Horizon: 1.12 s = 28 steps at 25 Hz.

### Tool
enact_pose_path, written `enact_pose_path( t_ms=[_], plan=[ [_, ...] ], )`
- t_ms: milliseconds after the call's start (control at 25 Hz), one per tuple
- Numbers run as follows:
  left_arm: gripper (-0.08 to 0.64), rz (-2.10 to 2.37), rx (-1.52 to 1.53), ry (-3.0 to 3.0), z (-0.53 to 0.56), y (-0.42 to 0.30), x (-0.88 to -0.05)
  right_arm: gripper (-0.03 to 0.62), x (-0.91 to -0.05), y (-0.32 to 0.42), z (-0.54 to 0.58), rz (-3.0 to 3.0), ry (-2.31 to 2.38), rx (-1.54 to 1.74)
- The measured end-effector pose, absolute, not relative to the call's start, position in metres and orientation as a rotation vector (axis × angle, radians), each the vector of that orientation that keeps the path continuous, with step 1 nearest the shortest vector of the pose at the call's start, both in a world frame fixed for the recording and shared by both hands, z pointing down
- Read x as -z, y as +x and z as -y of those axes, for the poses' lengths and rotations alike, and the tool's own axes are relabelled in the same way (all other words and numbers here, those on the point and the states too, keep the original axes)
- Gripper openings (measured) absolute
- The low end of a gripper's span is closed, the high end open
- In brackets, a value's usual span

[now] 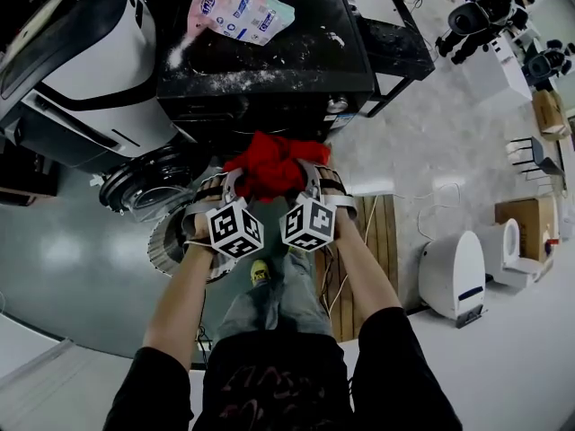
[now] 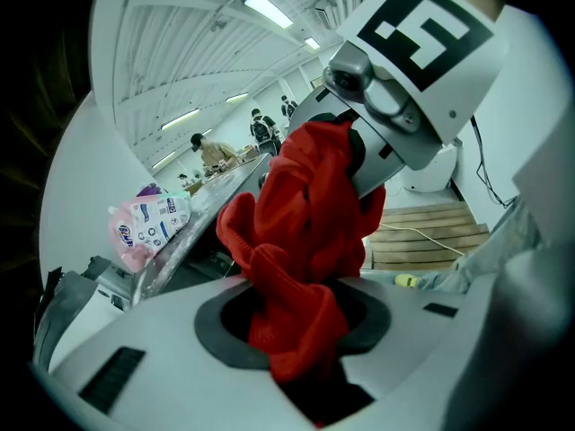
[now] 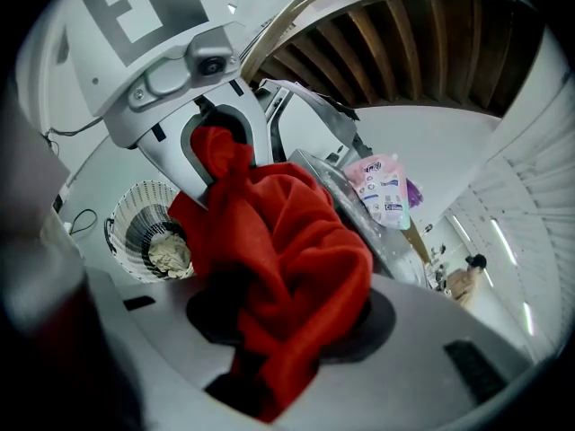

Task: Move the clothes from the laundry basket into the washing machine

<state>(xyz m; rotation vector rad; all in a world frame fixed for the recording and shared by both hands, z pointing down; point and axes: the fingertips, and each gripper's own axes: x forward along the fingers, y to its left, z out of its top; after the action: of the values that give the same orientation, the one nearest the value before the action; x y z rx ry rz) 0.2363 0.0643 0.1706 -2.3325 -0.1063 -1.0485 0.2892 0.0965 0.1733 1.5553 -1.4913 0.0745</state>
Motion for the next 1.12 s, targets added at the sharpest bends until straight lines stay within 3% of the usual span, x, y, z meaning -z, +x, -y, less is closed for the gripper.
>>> enact_pose_path(
  t_ms=[440, 1120],
  plan=[
    [0.137, 0.081, 1.074, -2.326, -0.048, 0.268, -0.190, 0.172, -0.194, 0.322, -0.078, 1.518, 1.526, -0.066],
    [0.137, 0.064, 1.056, -2.319, -0.035, 0.295, -0.286, 0.173, -0.289, 0.349, -0.066, 1.511, 1.497, -0.045]
  ],
)
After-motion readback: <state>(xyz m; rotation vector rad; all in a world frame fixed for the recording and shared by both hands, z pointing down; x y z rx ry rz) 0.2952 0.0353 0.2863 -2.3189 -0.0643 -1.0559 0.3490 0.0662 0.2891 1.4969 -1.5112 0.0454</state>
